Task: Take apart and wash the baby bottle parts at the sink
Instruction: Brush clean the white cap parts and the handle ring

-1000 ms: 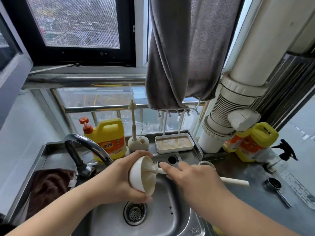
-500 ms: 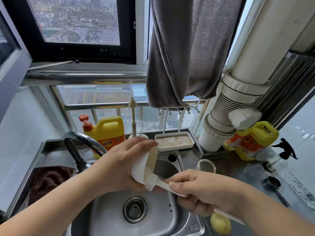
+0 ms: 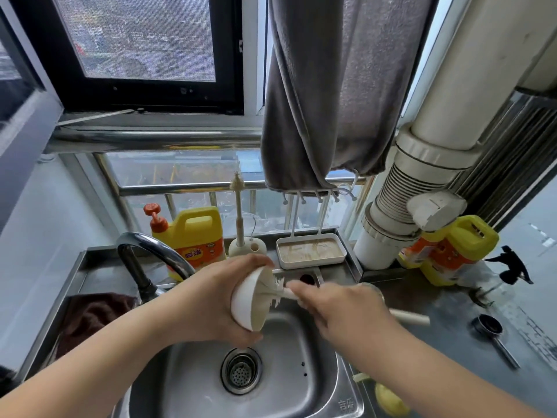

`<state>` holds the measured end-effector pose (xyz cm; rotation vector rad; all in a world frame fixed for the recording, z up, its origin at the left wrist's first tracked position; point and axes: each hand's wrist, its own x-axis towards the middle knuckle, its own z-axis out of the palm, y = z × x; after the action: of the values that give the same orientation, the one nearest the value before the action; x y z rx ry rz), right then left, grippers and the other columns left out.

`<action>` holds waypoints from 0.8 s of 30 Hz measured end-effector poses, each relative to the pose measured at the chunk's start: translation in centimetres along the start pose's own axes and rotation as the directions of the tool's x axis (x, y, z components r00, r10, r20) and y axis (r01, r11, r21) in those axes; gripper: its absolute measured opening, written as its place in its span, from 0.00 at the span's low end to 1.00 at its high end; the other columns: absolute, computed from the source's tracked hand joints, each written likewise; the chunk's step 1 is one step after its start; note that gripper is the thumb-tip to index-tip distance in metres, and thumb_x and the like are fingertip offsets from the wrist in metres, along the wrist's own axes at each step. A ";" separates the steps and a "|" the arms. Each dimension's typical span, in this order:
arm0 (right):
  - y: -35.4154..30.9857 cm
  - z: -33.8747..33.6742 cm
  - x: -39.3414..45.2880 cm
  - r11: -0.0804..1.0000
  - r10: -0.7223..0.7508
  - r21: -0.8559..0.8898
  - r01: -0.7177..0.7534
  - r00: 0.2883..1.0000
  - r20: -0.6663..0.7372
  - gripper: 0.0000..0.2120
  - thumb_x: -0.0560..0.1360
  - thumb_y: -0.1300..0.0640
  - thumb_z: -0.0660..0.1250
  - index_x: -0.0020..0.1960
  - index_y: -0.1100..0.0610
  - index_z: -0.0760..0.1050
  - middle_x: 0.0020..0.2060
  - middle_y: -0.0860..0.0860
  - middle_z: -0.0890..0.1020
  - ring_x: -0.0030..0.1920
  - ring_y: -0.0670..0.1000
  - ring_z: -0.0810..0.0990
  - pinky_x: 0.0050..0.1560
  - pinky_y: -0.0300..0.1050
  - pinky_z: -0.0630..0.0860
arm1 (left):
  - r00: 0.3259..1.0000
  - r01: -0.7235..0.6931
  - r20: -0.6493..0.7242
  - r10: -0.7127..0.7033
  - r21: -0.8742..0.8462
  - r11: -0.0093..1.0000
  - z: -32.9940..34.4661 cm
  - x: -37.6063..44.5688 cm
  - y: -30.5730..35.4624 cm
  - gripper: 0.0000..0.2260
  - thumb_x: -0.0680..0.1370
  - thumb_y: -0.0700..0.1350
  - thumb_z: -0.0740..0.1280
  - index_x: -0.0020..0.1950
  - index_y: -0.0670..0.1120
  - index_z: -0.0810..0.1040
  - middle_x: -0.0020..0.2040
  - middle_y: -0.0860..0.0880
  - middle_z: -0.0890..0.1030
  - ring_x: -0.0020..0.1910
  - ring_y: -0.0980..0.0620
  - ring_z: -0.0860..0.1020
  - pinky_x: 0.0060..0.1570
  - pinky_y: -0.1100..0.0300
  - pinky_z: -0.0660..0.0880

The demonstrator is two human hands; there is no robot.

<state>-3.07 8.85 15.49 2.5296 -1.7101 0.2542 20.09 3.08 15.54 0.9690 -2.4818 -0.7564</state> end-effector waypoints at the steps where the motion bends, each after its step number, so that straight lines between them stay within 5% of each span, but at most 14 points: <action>1: -0.2 -0.3 -0.1 0.990 0.051 0.123 -0.067 0.991 0.122 0.16 0.75 0.53 0.65 0.62 0.42 0.70 0.41 0.51 0.82 0.40 0.54 0.81 0.37 0.49 0.78 | 0.999 -0.033 -0.032 0.035 0.061 0.998 0.3 -0.1 -0.2 0.38 0.59 0.60 0.76 0.64 0.65 0.63 0.59 0.67 0.72 0.57 0.67 0.71 0.55 0.71 0.70; 3: -0.5 -0.7 -0.1 0.866 0.074 0.417 -0.275 0.897 0.437 0.11 0.80 0.47 0.57 0.62 0.40 0.69 0.49 0.49 0.82 0.50 0.52 0.79 0.52 0.49 0.76 | 0.993 -0.092 -0.057 0.105 0.198 0.976 0.9 0.0 -0.6 0.39 0.59 0.62 0.74 0.68 0.60 0.63 0.61 0.62 0.72 0.58 0.63 0.72 0.57 0.68 0.71; 4: -0.6 -0.9 0.1 0.784 0.033 0.510 -0.355 0.844 0.536 0.10 0.81 0.47 0.56 0.58 0.37 0.72 0.46 0.49 0.82 0.47 0.51 0.80 0.50 0.49 0.76 | 0.986 -0.129 -0.066 0.152 0.275 0.953 1.2 0.0 -0.9 0.39 0.60 0.63 0.72 0.68 0.56 0.64 0.61 0.58 0.73 0.58 0.59 0.72 0.56 0.65 0.72; 7: -1.0 -1.8 0.3 0.382 -0.117 0.685 -0.620 0.703 0.701 0.19 0.82 0.50 0.56 0.37 0.37 0.78 0.28 0.51 0.69 0.23 0.47 0.66 0.24 0.39 0.62 | 0.951 -0.220 -0.101 0.292 0.441 0.870 1.1 0.2 -0.9 0.35 0.67 0.65 0.65 0.68 0.48 0.66 0.63 0.48 0.71 0.59 0.51 0.72 0.56 0.58 0.73; 11: -0.8 -2.3 0.5 0.042 -0.266 0.662 -0.748 0.630 0.730 0.20 0.83 0.51 0.52 0.42 0.41 0.80 0.25 0.47 0.59 0.20 0.42 0.56 0.18 0.31 0.53 | 0.922 -0.209 -0.198 0.333 0.469 0.858 1.6 0.0 -0.9 0.31 0.74 0.61 0.62 0.70 0.43 0.63 0.65 0.43 0.68 0.62 0.46 0.70 0.60 0.52 0.73; 14: -0.7 -1.8 0.3 0.010 -0.260 0.645 -0.764 0.621 0.739 0.17 0.83 0.51 0.52 0.51 0.44 0.80 0.25 0.47 0.59 0.21 0.42 0.55 0.18 0.30 0.53 | 0.969 -0.163 -0.105 0.224 0.408 0.898 2.0 -0.6 -0.7 0.34 0.78 0.64 0.56 0.76 0.44 0.52 0.72 0.44 0.60 0.70 0.47 0.62 0.67 0.48 0.66; 18: 0.1 -1.4 -0.1 0.073 -0.211 0.616 -0.784 0.591 0.778 0.14 0.83 0.50 0.53 0.60 0.50 0.76 0.26 0.47 0.60 0.21 0.42 0.56 0.19 0.32 0.52 | 0.996 -0.039 0.089 0.025 0.159 0.987 1.9 -1.3 -0.2 0.32 0.76 0.68 0.47 0.73 0.63 0.31 0.74 0.62 0.35 0.74 0.63 0.40 0.70 0.71 0.45; 21: 0.3 -1.5 -0.3 0.123 -0.174 0.614 -0.780 0.592 0.787 0.13 0.82 0.50 0.54 0.60 0.51 0.75 0.26 0.48 0.61 0.22 0.43 0.56 0.19 0.32 0.52 | 0.989 0.010 0.147 -0.034 0.163 0.987 1.2 -0.5 -0.2 0.34 0.73 0.69 0.54 0.73 0.68 0.37 0.73 0.67 0.46 0.73 0.67 0.50 0.67 0.77 0.50; 24: 0.0 -2.0 -0.3 0.224 -0.154 0.619 -0.753 0.600 0.785 0.11 0.82 0.51 0.55 0.53 0.47 0.77 0.27 0.49 0.62 0.22 0.44 0.58 0.20 0.33 0.53 | 0.971 0.114 0.193 -0.139 0.135 0.984 0.1 0.5 0.1 0.40 0.67 0.66 0.69 0.73 0.67 0.49 0.66 0.68 0.62 0.65 0.66 0.63 0.65 0.69 0.63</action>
<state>-3.39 9.40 17.39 3.1669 -3.3942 0.4419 19.61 2.85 15.62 1.1570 -2.6887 -0.7843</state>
